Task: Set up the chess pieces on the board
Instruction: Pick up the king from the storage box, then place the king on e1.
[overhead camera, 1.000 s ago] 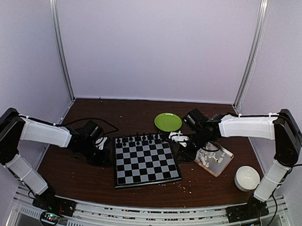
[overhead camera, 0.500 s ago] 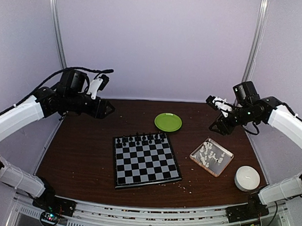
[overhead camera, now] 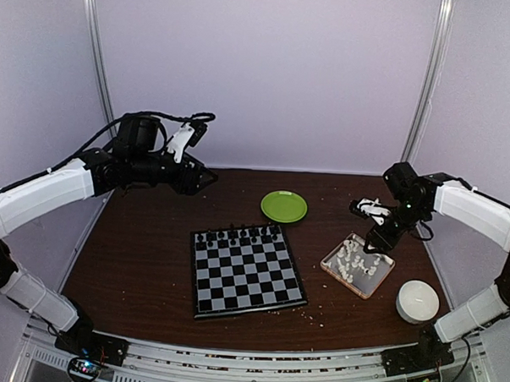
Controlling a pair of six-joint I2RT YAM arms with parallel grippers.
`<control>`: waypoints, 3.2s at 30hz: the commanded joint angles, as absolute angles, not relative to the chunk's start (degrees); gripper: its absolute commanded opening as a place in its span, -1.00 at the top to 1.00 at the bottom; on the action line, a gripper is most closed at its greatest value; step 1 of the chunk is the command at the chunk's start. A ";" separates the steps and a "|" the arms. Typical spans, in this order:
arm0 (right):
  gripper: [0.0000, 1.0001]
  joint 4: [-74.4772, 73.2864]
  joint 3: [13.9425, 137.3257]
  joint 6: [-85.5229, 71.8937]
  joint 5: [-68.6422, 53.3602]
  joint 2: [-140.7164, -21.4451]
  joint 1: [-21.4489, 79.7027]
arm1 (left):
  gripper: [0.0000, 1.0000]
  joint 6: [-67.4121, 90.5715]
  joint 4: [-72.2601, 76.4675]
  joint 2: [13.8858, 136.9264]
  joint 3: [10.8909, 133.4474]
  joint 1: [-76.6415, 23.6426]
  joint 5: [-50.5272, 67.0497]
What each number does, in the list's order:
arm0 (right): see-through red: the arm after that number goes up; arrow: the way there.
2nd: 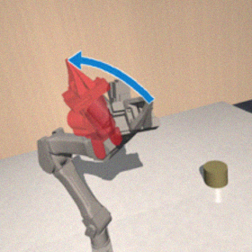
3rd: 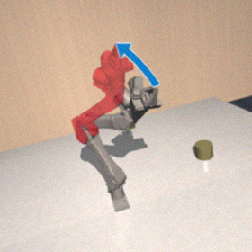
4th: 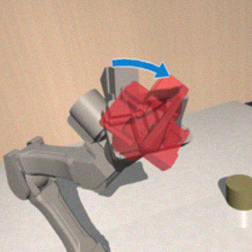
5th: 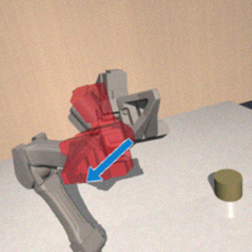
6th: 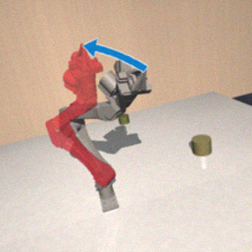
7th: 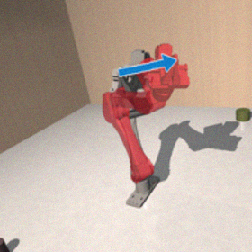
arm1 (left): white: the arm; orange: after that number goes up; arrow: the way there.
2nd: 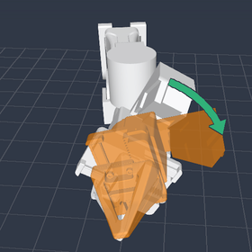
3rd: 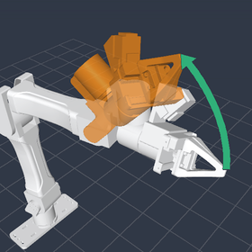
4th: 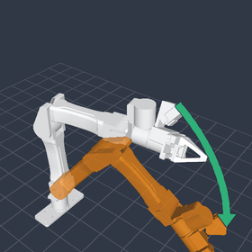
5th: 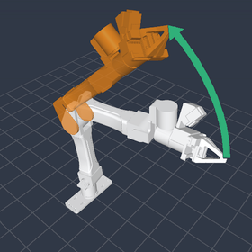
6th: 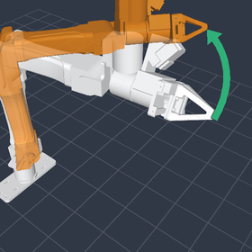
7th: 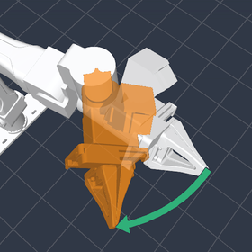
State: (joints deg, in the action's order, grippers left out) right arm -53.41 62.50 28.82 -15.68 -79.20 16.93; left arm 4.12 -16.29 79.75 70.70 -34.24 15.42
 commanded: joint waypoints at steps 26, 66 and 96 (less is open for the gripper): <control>0.34 -52.16 67.41 29.75 -14.25 -95.81 18.85 | -0.27 3.17 -13.74 78.58 69.96 -34.41 13.64; 0.53 -51.24 67.01 28.33 -10.20 -100.97 20.64 | -0.27 2.58 -14.33 77.53 69.81 -34.38 14.07; 1.00 -57.56 68.50 29.39 -16.91 -88.31 20.78 | -0.27 3.43 -14.28 78.97 68.97 -34.42 15.49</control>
